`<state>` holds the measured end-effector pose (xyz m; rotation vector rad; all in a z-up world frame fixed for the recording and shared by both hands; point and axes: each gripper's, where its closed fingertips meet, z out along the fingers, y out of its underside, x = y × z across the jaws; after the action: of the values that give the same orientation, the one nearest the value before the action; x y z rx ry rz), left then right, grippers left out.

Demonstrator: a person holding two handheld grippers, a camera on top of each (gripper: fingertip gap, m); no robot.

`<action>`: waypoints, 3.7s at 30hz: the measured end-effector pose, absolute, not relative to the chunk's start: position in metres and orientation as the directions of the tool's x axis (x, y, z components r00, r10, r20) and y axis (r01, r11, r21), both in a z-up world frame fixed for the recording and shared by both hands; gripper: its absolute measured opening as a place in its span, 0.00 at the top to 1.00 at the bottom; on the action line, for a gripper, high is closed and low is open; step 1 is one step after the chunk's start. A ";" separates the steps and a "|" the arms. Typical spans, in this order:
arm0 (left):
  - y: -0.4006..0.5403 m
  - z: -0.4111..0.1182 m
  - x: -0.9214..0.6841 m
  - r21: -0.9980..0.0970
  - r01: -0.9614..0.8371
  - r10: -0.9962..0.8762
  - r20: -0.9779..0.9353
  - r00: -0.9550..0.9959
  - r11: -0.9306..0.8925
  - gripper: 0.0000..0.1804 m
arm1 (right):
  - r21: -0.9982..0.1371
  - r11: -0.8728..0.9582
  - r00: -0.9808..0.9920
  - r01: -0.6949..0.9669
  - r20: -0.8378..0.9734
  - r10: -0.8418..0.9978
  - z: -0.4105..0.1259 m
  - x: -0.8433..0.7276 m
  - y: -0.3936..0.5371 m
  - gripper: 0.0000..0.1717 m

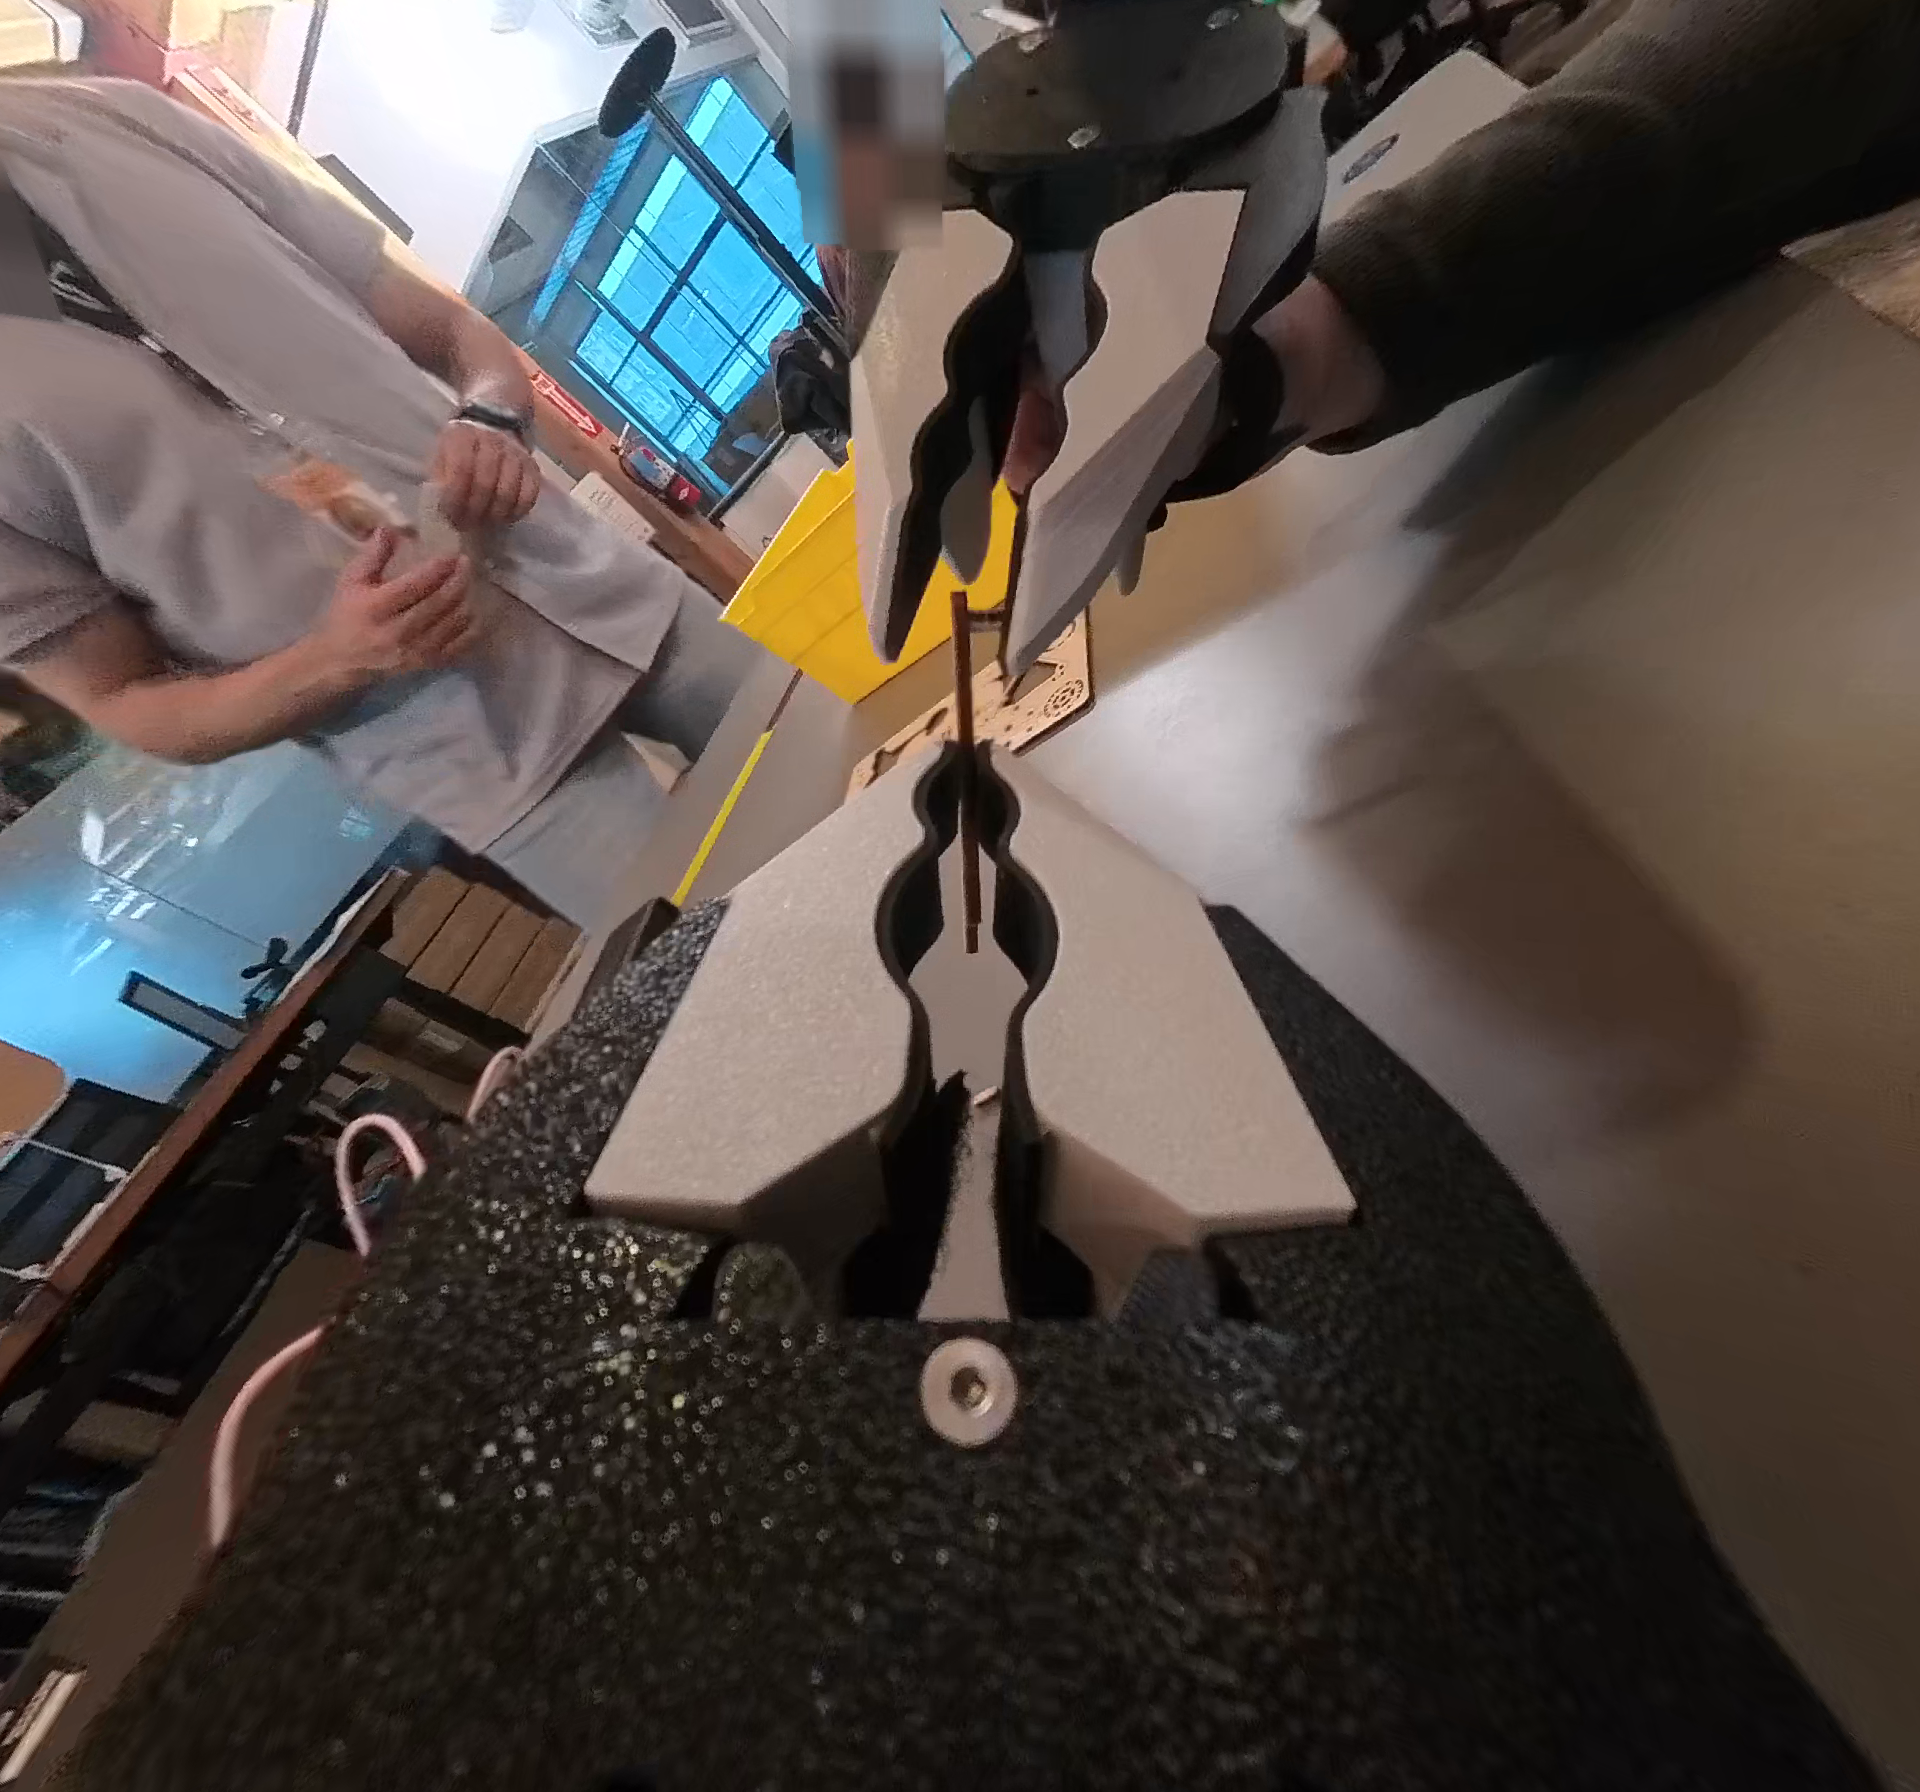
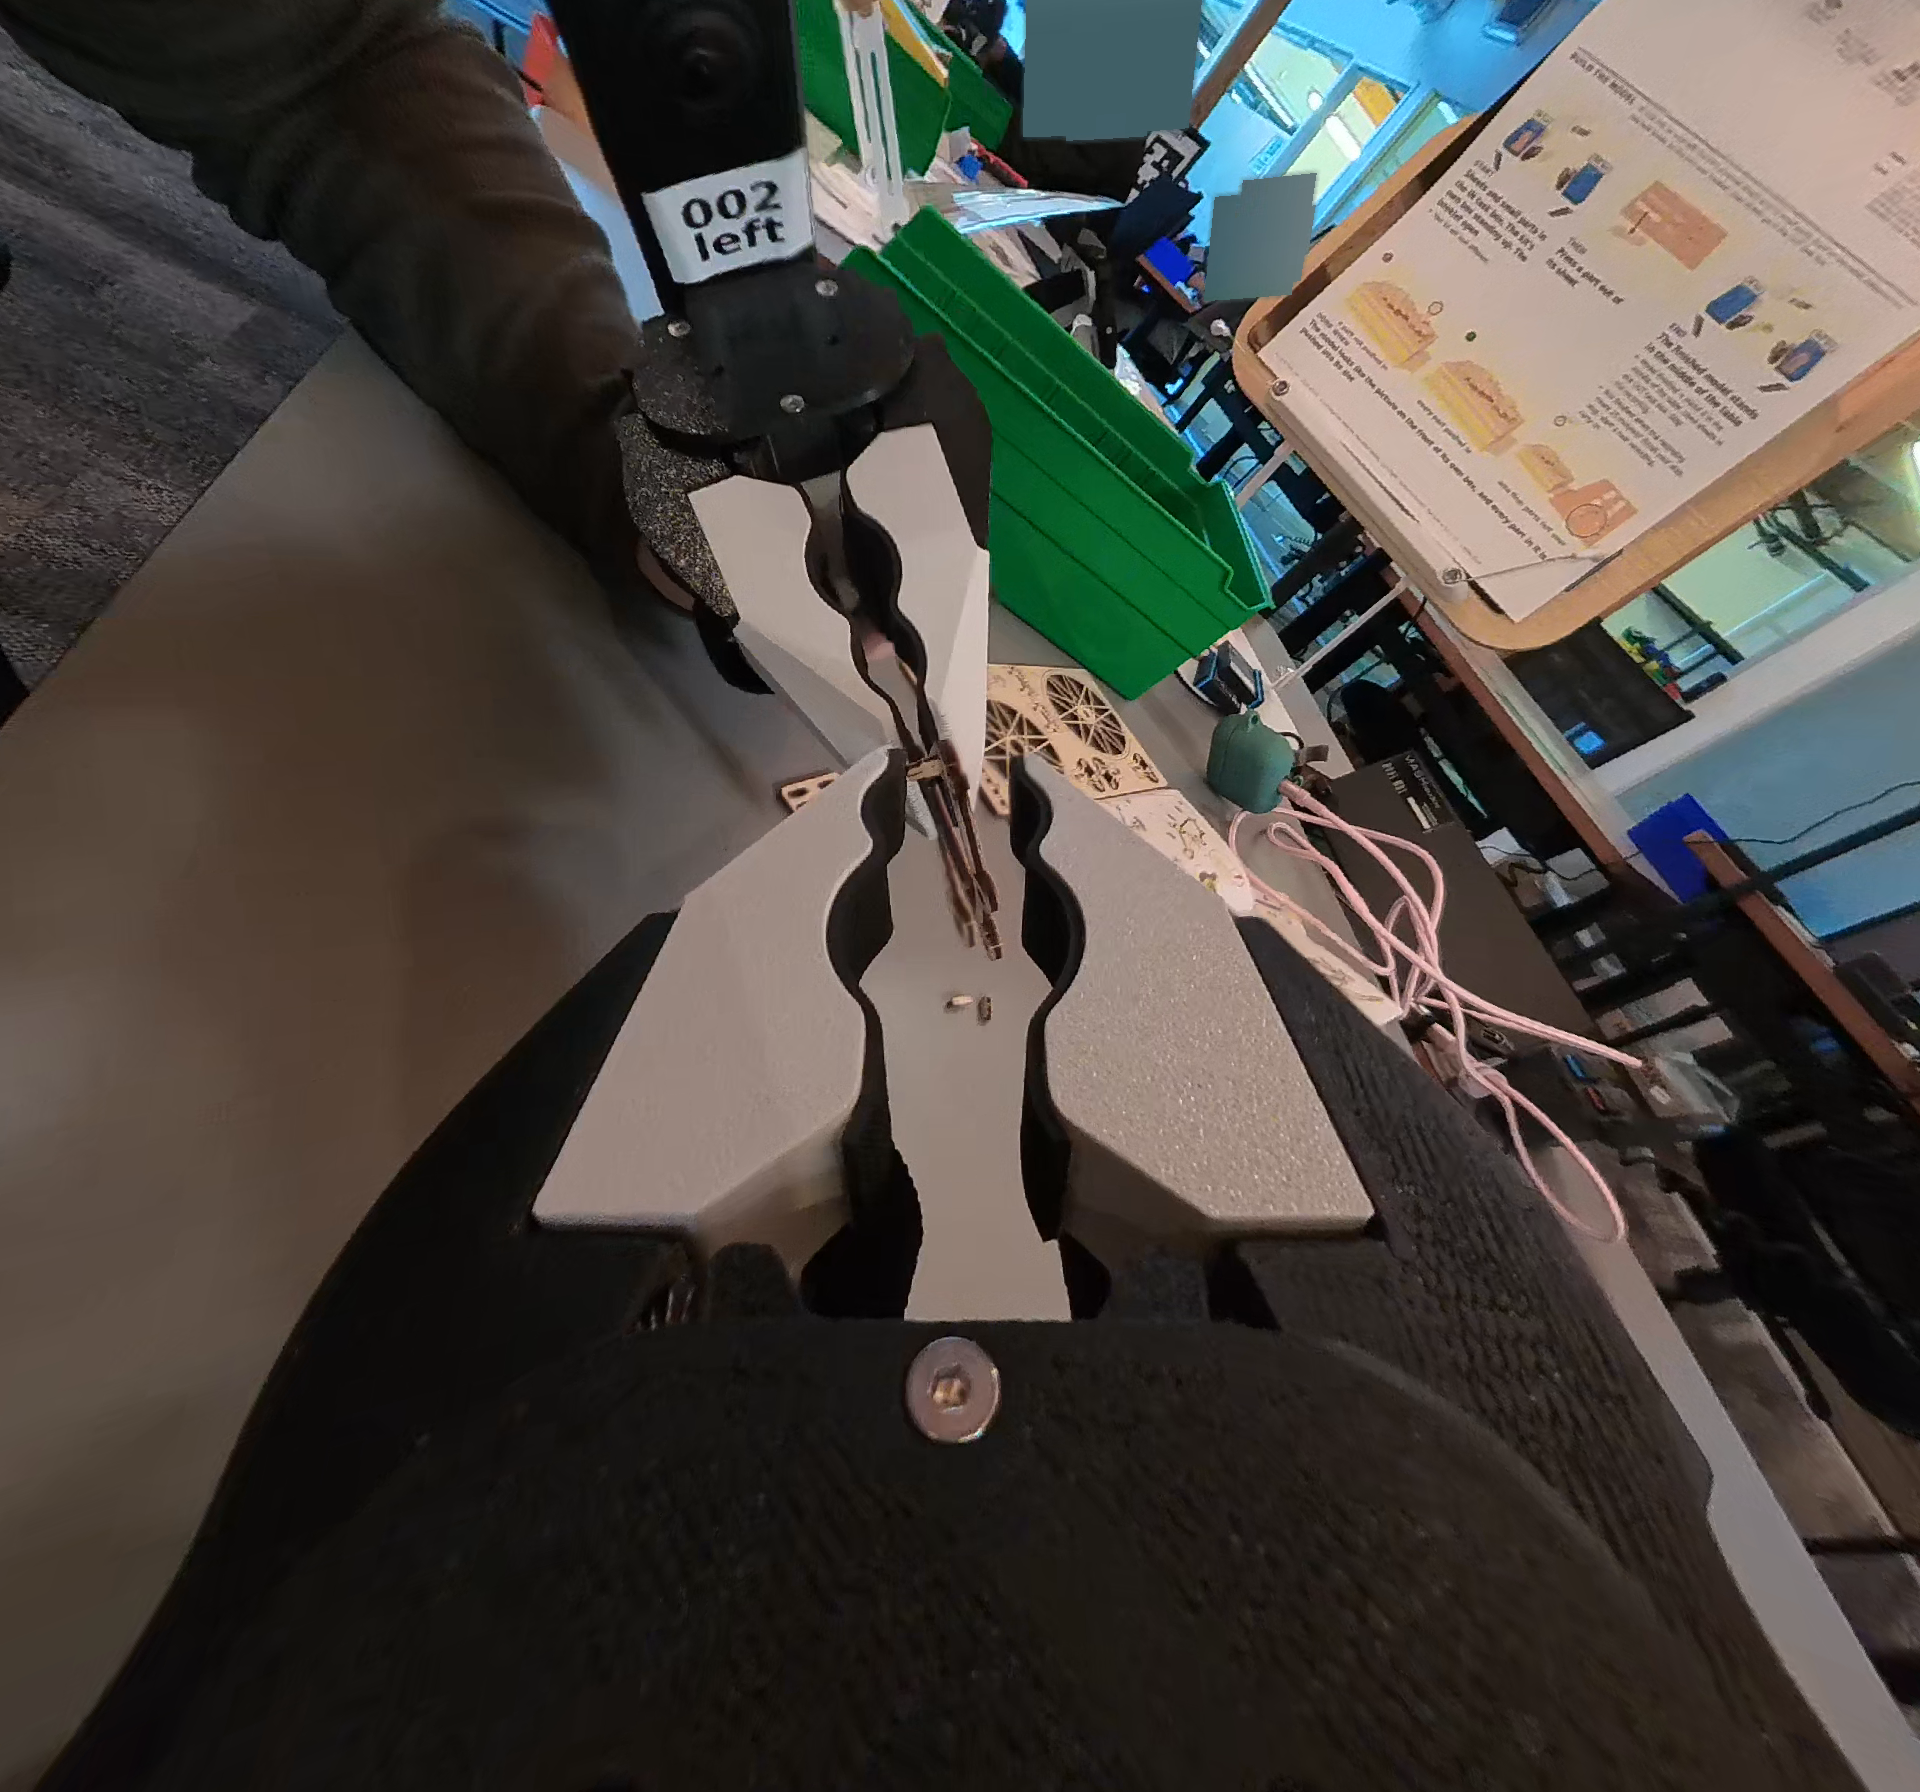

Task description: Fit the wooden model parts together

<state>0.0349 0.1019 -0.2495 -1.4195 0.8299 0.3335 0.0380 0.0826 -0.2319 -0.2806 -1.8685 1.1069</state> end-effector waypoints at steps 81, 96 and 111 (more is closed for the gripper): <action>0.114 -0.271 0.020 -0.733 -0.680 -0.251 -0.653 0.714 -0.028 1.00 | -0.623 0.755 -0.486 -0.205 0.734 0.474 -0.249 0.034 0.093 0.93; 0.113 -0.269 0.020 -0.643 -0.766 -0.216 -0.746 0.630 -0.015 1.00 | -0.470 0.850 -0.393 -0.238 0.847 0.358 -0.253 0.034 0.094 0.95; 0.113 -0.273 0.017 -0.666 -0.745 -0.238 -0.717 0.655 -0.042 1.00 | -0.397 0.892 -0.370 -0.216 0.879 0.302 -0.257 0.031 0.097 0.95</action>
<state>0.0174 0.1130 -0.2732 -1.6031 0.8280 0.4965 0.0310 0.0967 -0.2566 -0.0632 -1.8729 0.5440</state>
